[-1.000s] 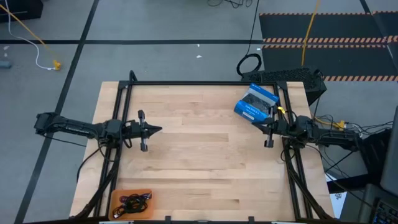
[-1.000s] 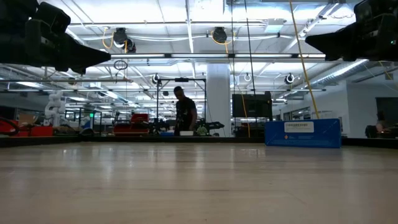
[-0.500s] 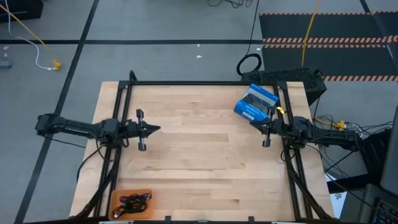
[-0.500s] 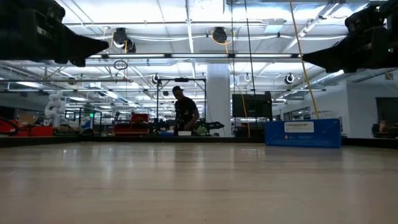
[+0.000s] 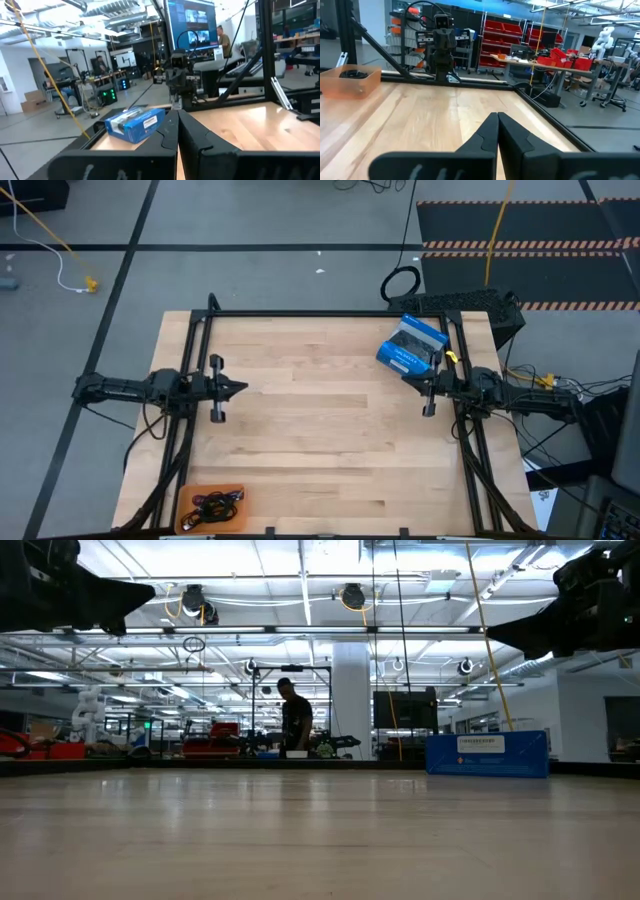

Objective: Pick and place USB-C Cables
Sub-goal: Return to Home Position

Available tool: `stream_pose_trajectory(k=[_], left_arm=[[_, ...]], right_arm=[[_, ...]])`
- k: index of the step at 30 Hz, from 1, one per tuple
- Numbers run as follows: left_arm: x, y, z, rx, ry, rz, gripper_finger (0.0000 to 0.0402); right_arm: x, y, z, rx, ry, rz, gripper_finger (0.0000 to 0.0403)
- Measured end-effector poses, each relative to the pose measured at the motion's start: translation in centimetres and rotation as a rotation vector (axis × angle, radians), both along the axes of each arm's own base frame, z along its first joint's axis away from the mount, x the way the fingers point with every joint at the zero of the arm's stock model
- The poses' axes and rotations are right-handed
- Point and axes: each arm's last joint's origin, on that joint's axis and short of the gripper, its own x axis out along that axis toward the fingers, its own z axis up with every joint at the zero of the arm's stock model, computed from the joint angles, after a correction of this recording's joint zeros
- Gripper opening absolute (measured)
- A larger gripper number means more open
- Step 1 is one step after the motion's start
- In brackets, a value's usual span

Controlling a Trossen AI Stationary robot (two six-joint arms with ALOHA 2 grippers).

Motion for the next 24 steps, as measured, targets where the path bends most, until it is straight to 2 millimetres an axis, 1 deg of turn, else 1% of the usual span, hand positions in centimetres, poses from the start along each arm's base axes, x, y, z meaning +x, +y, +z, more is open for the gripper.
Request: stream_pose_trajectory(k=[5, 9, 18, 24], left_arm=[[-0.6, 0.0, 0.1, 0.027, -0.029, -0.003, 0.0001], [-0.6, 0.0, 0.1, 0.047, -0.020, -0.015, 0.0001], [-0.4, 0.1, -1.1, 0.021, 0.095, -0.009, 0.0001], [-0.4, 0.2, -1.1, 0.017, 0.094, -0.091, 0.0001]], right_arm=[[0.0, 0.0, 0.0, -0.002, 0.001, 0.000, 0.0000], [0.0, 0.0, 0.0, -0.003, 0.001, 0.000, 0.0000], [0.0, 0.0, 0.0, -0.004, 0.000, 0.000, 0.0000], [0.0, 0.0, 0.0, -0.004, 0.000, 0.000, 0.0000]])
